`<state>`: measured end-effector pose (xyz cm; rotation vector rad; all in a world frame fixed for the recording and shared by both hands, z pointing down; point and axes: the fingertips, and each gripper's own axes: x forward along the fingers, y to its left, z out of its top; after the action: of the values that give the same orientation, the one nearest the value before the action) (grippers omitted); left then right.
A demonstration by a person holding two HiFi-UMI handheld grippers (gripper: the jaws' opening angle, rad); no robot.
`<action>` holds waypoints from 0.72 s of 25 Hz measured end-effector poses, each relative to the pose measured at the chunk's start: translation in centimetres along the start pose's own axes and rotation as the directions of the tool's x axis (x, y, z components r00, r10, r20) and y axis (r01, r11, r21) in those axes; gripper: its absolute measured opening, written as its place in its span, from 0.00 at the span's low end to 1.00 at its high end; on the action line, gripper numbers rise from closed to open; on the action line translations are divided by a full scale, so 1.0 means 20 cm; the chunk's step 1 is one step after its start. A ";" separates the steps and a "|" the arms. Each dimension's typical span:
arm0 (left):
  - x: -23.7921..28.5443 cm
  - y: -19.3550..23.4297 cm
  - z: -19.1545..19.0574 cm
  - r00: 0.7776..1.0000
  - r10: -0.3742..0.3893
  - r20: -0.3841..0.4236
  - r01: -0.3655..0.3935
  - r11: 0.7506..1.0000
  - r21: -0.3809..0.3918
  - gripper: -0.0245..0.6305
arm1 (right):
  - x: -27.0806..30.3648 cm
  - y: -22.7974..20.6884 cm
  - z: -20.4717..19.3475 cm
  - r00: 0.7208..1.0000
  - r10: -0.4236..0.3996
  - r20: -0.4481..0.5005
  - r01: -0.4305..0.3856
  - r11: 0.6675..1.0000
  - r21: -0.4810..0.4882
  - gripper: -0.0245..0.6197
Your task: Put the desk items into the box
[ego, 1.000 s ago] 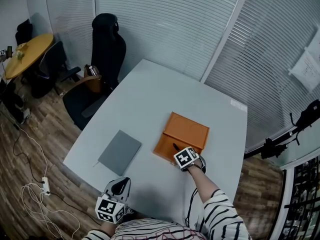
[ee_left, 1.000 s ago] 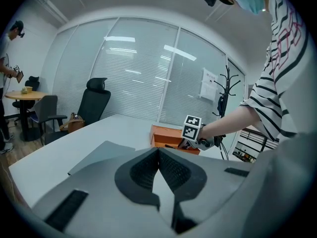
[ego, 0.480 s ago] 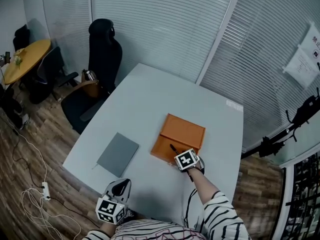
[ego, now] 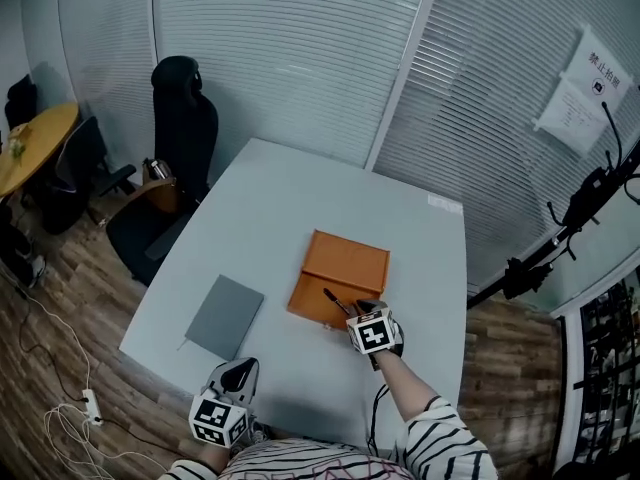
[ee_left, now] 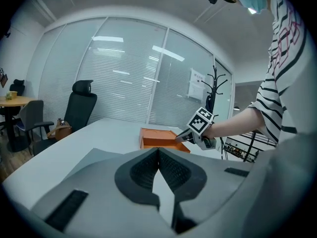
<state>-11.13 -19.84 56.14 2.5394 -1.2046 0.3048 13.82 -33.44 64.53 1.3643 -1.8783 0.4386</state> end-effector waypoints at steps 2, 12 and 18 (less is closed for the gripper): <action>0.01 0.00 0.01 1.000 -0.013 -0.002 0.013 1.000 0.007 0.07 | -0.07 0.00 0.01 0.999 -0.018 0.043 0.017 0.999 0.030 0.12; 0.04 -0.06 0.04 0.989 -0.145 -0.017 0.145 0.988 0.059 0.07 | -0.44 0.05 -0.01 0.966 -0.095 0.240 0.050 0.981 0.188 0.10; 0.02 -0.12 0.04 0.972 -0.230 -0.038 0.233 0.968 0.096 0.07 | -0.66 0.15 -0.08 0.938 -0.157 0.309 0.070 0.959 0.274 0.09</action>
<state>-8.92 -19.07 55.12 2.7190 -0.8911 0.3498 13.49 -22.65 56.27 1.8062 -2.0456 0.4293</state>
